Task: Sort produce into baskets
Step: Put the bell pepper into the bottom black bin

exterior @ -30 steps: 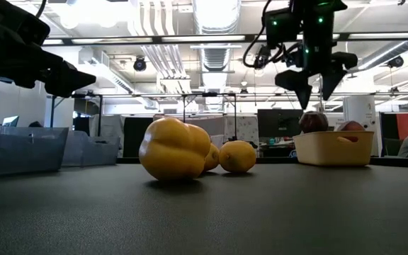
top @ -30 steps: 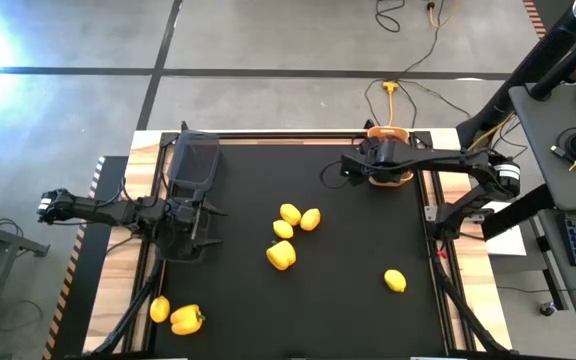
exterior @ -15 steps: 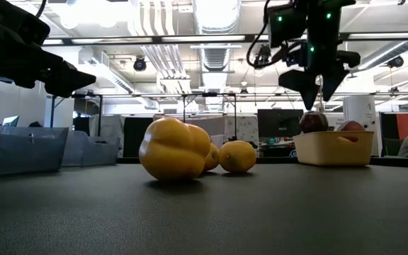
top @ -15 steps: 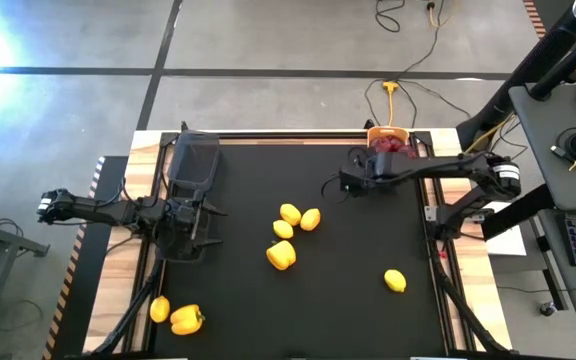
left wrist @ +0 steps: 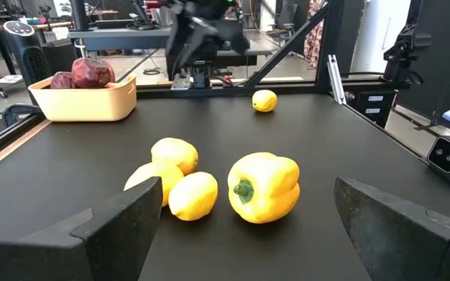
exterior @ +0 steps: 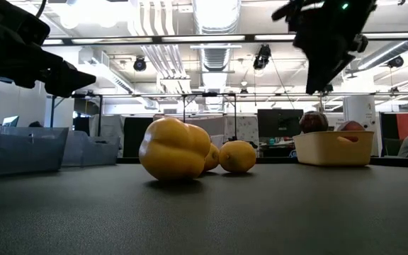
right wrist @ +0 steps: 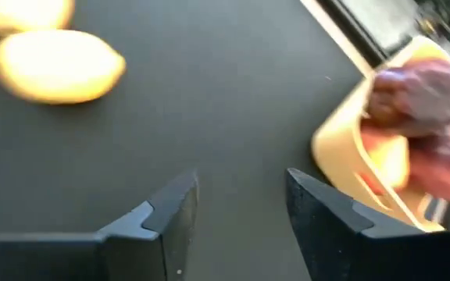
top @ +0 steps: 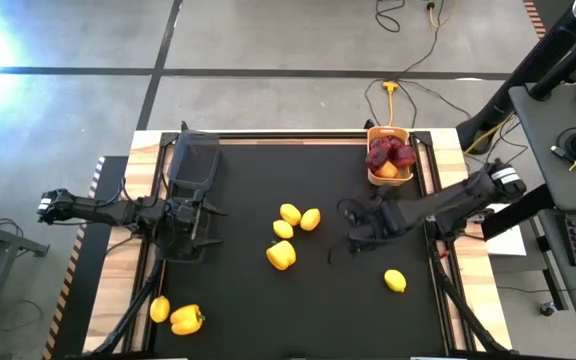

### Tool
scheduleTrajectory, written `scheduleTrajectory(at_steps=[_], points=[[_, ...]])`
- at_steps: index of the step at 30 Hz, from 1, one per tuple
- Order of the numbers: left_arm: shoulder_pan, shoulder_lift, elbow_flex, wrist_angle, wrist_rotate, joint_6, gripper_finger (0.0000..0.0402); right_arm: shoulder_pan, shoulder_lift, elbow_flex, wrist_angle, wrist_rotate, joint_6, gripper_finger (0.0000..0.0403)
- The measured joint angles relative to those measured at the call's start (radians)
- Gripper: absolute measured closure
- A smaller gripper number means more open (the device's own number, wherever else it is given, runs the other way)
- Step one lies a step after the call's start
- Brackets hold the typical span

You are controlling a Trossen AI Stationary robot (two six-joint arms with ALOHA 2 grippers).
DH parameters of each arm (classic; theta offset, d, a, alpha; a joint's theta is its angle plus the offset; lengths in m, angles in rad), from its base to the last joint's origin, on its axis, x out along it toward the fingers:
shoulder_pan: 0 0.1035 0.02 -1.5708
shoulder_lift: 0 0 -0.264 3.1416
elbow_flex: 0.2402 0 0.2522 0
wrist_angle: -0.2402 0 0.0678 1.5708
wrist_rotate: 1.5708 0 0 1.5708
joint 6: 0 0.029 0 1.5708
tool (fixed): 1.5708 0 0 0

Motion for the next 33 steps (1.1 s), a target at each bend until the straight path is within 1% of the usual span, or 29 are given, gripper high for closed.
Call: scheduleTrajectory(at_steps=[4, 7, 9, 15, 19, 25, 28, 31, 33], points=[[0.000, 0.000, 0.000, 0.000, 0.000, 0.000, 0.0042, 0.056, 0.000, 0.001, 0.064, -0.011, -0.114, 0.0244], [0.000, 0.000, 0.000, 0.000, 0.000, 0.000, 0.0042, 0.055, 0.000, 0.002, 0.131, -0.114, -0.265, 0.0264], [0.000, 0.000, 0.000, 0.000, 0.000, 0.000, 0.0042, 0.053, 0.000, 0.000, 0.185, -0.151, -0.363, 0.0282], [0.000, 0.000, 0.000, 0.000, 0.000, 0.000, 0.0042, 0.048, -0.009, -0.016, 0.378, -0.151, -0.660, 0.0346], [0.000, 0.000, 0.000, 0.000, 0.000, 0.000, 0.0042, 0.025, -0.069, -0.096, 0.558, -0.173, -0.849, 0.0387], [0.000, 0.000, 0.000, 0.000, 0.000, 0.000, 0.0042, -0.040, -0.254, -0.330, 0.881, -0.275, -0.954, 0.0393], [0.000, 0.000, 0.000, 0.000, 0.000, 0.000, 0.0042, -0.054, -0.346, -0.453, 1.044, -0.289, -0.965, 0.0393], [0.000, 0.000, 0.000, 0.000, 0.000, 0.000, 0.0042, -0.059, -0.402, -0.531, 1.108, -0.286, -0.928, 0.0393], [0.000, 0.000, 0.000, 0.000, 0.000, 0.000, 0.0042, -0.058, -0.410, -0.558, 1.105, -0.288, -0.890, 0.0393]])
